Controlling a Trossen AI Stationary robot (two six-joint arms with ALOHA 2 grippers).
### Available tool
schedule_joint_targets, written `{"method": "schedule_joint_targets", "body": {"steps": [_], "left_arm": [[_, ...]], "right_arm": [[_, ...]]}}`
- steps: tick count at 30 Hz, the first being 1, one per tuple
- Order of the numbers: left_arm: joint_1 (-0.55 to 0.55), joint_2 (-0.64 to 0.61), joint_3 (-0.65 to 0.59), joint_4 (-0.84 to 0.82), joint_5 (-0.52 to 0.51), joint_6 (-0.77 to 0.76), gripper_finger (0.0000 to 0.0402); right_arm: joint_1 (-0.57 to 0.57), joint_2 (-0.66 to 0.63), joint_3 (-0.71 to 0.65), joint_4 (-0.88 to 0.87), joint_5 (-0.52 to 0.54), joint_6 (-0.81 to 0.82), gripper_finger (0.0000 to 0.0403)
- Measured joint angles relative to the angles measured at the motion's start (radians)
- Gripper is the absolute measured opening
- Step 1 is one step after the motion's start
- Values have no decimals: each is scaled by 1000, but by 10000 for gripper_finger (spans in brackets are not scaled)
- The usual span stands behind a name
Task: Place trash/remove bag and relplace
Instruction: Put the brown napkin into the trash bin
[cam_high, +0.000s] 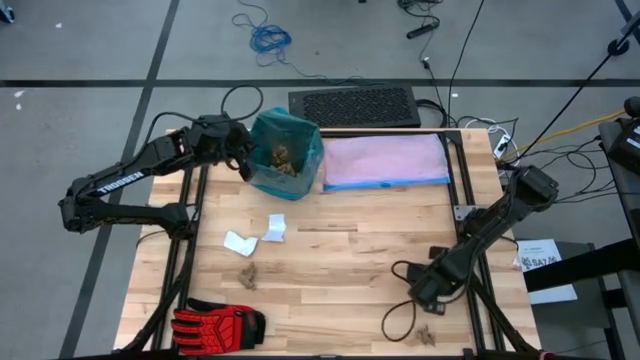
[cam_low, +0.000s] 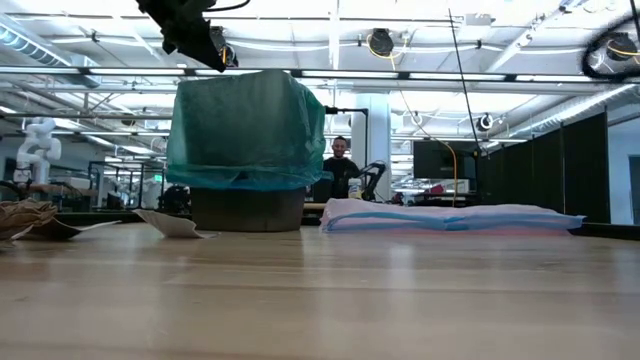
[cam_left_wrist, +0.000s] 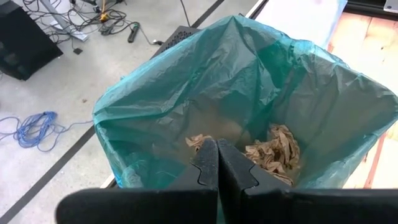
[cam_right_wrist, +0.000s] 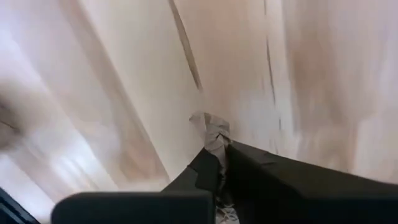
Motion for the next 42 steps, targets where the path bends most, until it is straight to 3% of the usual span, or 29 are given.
{"method": "schedule_joint_targets", "body": {"steps": [6,12,23,29,36,42], "left_arm": [[0,-2,0,11,0,2,0],[0,-12,0,45,0,11,0],[0,-41,0,52,3,36,0],[0,-88,0,57,38,37,0],[0,-134,0,55,259,37,0],[-34,-135,0,50,433,41,41]], "right_arm": [[-161,-9,149,-12,167,-190,3],[-371,-9,311,14,350,-534,1],[-774,-2,593,373,336,-1092,0],[-902,99,706,642,209,-1266,0],[-984,350,961,599,212,-1289,5],[-1013,489,1194,451,200,-1285,76]]}}
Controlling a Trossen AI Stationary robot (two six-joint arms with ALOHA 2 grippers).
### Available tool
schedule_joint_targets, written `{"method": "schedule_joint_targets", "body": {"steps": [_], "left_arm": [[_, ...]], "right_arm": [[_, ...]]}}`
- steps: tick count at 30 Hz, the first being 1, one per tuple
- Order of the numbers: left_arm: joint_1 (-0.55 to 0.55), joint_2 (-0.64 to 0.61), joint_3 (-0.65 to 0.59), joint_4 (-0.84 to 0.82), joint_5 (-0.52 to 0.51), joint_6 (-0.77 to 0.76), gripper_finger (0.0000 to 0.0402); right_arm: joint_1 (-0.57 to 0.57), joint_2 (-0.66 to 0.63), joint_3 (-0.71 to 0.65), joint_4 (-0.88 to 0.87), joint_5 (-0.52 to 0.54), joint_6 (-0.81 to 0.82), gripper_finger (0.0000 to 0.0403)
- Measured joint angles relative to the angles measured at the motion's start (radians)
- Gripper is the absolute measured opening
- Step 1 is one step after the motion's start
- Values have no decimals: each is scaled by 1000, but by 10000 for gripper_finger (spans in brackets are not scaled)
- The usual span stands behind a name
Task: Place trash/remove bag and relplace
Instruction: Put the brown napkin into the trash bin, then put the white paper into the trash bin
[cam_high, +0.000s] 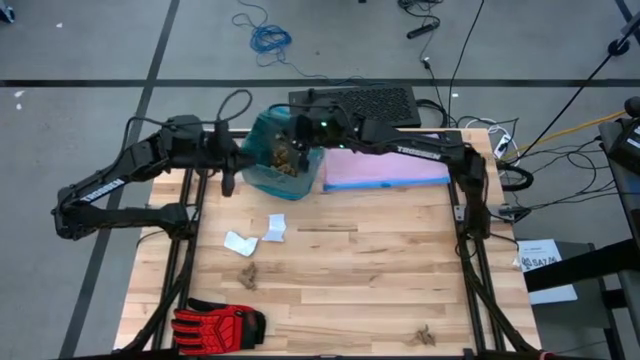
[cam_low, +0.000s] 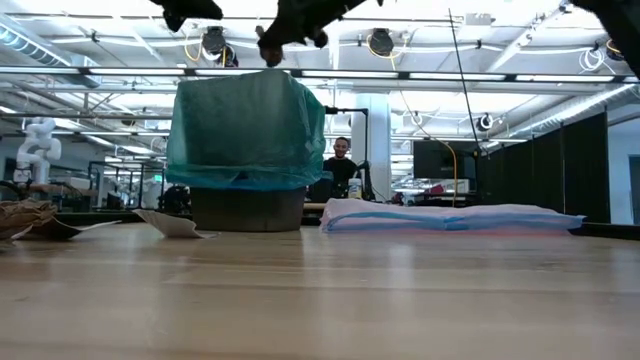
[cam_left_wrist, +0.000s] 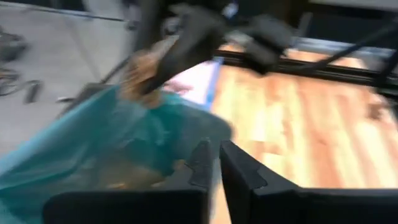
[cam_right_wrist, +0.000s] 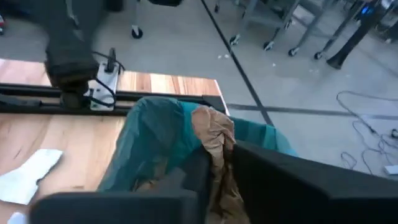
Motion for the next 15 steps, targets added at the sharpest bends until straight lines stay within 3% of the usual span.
{"method": "schedule_joint_targets", "body": {"steps": [4,8,12,15], "left_arm": [[-72,1,0,-12,2,90,77],[-153,0,0,-67,-152,141,89],[-233,10,0,-163,-296,145,90],[-299,28,0,-216,-318,123,91]], "right_arm": [[-1,47,58,-29,-47,18,140],[0,58,63,-45,-47,30,187],[1,29,63,-104,-45,30,206],[6,-39,63,-230,-41,34,205]]}}
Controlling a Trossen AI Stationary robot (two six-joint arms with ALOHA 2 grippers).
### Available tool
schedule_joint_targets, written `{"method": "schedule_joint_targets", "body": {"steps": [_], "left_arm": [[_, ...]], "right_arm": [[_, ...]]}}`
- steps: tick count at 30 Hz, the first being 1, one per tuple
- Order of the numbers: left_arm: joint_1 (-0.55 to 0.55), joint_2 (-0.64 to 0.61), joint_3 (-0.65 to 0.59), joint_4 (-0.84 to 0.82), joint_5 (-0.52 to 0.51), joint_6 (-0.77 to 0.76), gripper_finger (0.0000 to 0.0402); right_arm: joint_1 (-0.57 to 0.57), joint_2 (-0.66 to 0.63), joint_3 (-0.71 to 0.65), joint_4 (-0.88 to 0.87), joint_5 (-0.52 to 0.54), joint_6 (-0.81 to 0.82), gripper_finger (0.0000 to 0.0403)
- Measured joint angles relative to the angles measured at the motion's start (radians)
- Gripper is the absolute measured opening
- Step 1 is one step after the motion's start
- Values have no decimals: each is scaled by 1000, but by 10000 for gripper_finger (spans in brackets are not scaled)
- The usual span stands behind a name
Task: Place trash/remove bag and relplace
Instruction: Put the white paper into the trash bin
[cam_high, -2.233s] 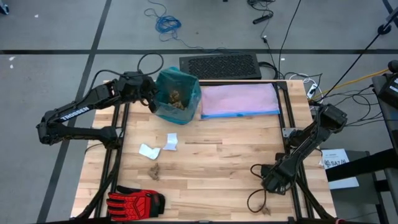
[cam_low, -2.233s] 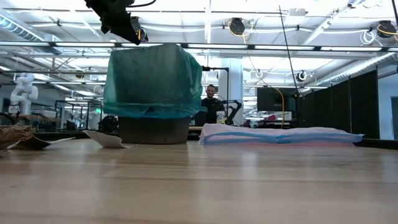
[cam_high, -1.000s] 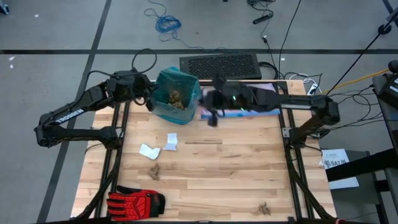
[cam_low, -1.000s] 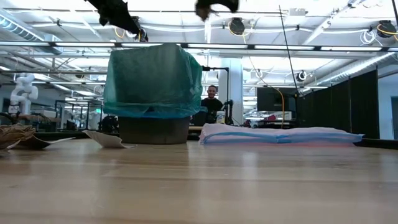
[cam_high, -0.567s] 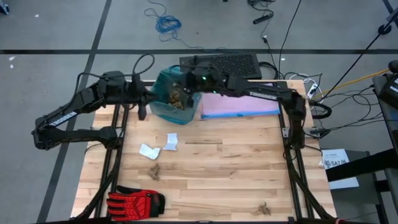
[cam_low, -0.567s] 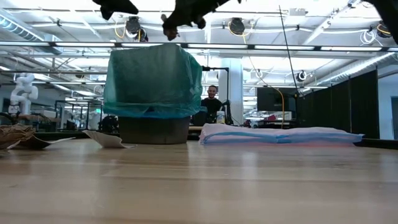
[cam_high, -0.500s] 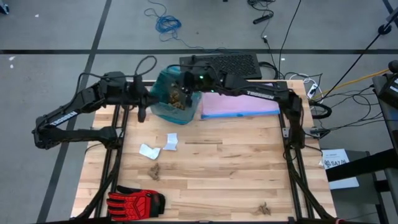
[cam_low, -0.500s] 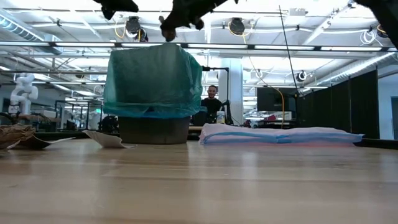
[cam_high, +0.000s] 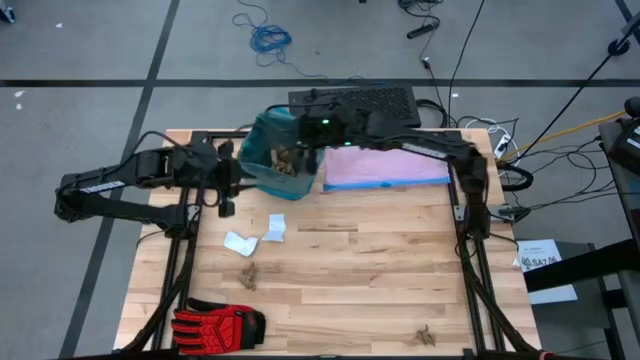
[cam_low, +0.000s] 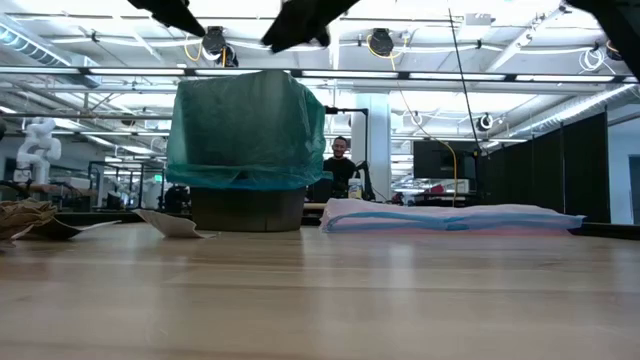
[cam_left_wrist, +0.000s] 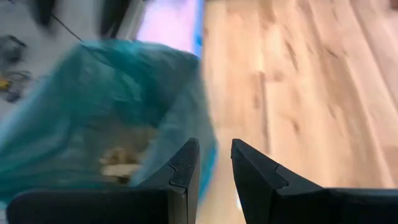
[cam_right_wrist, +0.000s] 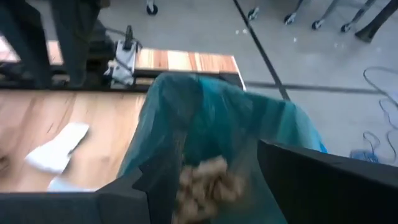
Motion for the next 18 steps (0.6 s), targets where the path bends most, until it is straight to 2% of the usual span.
{"method": "schedule_joint_targets", "body": {"steps": [8,12,18], "left_arm": [[-173,141,0,-182,-7,-82,91],[-260,248,0,-184,-15,-113,91],[-355,426,0,-186,-15,-160,91]], "right_arm": [[75,-119,1,-535,9,110,197],[156,-137,0,-661,8,130,197],[281,-139,-1,-714,11,166,197]]}}
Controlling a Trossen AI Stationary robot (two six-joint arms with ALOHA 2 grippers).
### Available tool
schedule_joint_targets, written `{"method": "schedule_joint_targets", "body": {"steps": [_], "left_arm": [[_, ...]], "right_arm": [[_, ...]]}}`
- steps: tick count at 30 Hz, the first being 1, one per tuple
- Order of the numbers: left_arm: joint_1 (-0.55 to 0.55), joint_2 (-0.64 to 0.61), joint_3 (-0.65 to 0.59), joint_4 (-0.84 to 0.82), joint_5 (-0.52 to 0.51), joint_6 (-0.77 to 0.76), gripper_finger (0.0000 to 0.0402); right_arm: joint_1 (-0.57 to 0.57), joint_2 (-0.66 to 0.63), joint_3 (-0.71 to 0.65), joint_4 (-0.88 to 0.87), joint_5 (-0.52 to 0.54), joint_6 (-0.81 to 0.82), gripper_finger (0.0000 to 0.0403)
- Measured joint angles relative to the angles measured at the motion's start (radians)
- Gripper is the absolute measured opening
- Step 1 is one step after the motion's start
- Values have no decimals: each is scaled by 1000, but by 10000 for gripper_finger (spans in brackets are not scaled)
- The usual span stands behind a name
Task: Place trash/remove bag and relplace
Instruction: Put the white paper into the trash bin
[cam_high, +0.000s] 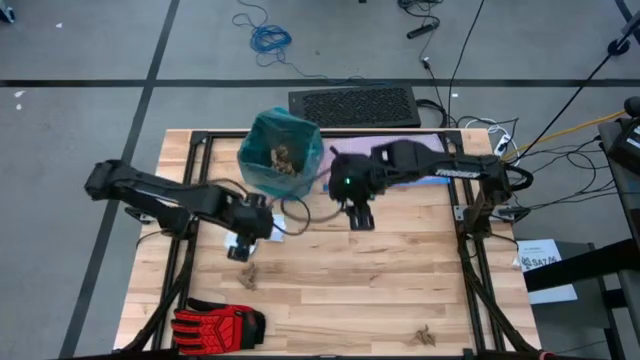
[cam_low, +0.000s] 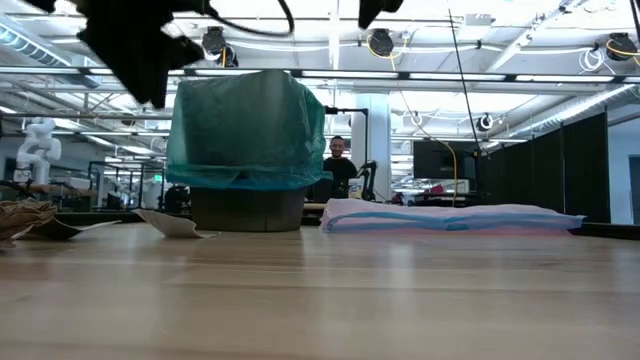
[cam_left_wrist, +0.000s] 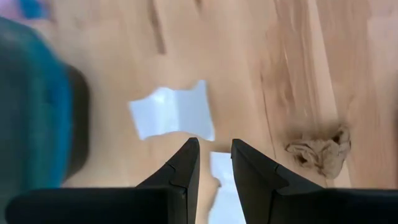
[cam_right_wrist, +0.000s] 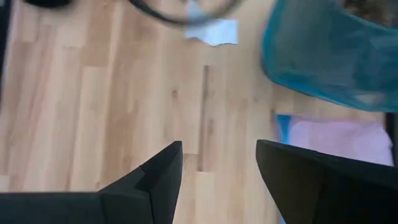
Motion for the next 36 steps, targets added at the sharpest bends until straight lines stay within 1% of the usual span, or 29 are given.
{"method": "schedule_joint_targets", "body": {"steps": [6,9,12,16,21,22,25,28,31,35,36], "left_arm": [[-43,127,0,21,-46,-27,91],[-50,178,-3,58,-56,-31,91],[-52,206,-47,130,-56,-40,91],[-52,239,-102,156,-84,-62,91],[-52,250,-168,253,-103,-63,91],[-51,250,-175,270,-120,-62,91],[-41,249,-190,294,-216,-81,91],[-26,249,-203,318,-281,-104,90],[-8,249,-212,344,-274,-107,72],[-7,251,-216,363,-258,-107,17],[-7,253,-216,369,-257,-107,9]], "right_arm": [[94,0,0,-40,119,33,196],[119,0,0,-46,141,56,196],[140,-3,0,-63,151,75,196],[164,-4,0,-81,188,99,196],[180,-4,0,-85,212,112,196],[181,-4,0,-84,221,115,196],[187,-4,0,-86,255,118,196],[186,-4,0,-86,280,119,196],[186,-4,0,-85,281,122,196],[193,-4,0,-85,281,129,196],[196,-4,0,-85,281,131,196]]}}
